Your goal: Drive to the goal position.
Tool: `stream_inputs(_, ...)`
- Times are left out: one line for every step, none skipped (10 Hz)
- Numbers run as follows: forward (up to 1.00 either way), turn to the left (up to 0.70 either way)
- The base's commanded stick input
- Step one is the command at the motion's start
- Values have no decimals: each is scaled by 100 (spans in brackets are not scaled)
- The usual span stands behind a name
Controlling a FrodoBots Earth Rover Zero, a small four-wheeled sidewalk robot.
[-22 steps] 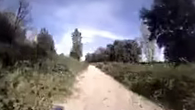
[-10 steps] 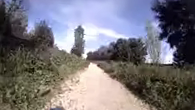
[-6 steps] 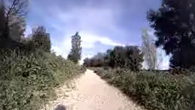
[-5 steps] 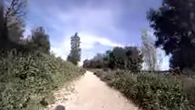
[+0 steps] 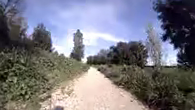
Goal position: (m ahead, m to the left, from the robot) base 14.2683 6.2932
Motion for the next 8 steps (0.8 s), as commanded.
stream_inputs(100, -20)
stream_inputs(100, -16)
stream_inputs(100, -12)
stream_inputs(100, -8)
stream_inputs(100, -4)
stream_inputs(100, 0)
stream_inputs(100, 0)
stream_inputs(100, 0)
